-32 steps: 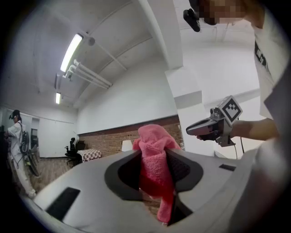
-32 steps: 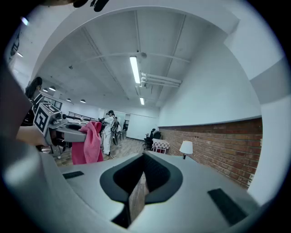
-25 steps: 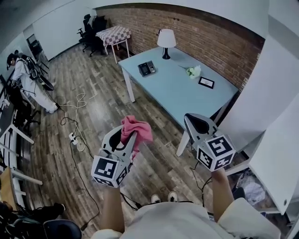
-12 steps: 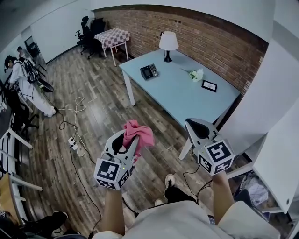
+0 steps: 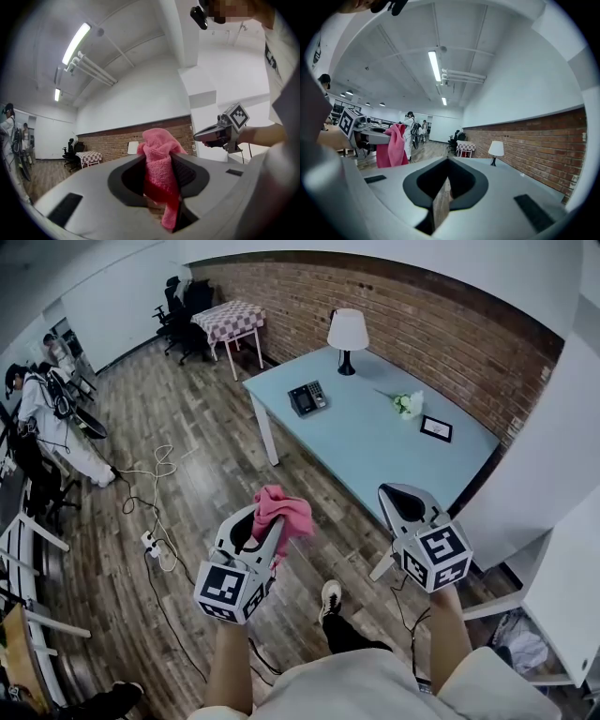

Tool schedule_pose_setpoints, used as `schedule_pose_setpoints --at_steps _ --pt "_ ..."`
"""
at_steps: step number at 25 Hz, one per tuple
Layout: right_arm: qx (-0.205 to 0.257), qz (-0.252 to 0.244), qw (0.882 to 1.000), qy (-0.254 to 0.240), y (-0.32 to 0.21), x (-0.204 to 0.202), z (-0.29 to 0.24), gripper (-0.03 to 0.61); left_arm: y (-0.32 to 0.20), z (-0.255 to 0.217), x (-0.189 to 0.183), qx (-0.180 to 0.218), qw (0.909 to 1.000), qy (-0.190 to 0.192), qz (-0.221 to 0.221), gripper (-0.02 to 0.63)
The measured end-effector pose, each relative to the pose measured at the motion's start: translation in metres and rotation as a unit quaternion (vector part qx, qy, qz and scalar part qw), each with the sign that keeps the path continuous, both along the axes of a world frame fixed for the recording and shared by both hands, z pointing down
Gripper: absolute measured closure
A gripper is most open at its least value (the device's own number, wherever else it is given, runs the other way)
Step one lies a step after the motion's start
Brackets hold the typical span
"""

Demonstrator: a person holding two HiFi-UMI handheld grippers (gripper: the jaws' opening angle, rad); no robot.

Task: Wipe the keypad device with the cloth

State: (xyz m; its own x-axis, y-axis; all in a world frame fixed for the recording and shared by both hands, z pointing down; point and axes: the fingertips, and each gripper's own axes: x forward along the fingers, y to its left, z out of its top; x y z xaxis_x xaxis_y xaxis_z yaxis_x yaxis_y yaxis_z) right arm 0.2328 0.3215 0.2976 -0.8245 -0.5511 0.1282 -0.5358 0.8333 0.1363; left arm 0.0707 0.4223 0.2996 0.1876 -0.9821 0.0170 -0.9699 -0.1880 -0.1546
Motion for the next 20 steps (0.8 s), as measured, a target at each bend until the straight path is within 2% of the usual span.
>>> schedule_pose_setpoints --at_steps 10,20 --pt "-0.011 0.013 1.0 0.009 -0.123 -0.061 0.004 0.558 -0.117 -0.009 -0.063 -0.003 1.0 -0.001 -0.006 0.452" --pt "-0.021 0.012 1.0 0.018 -0.219 -0.104 0.006 0.558 -0.213 -0.009 -0.102 -0.008 0.9999 0.003 -0.006 0.451"
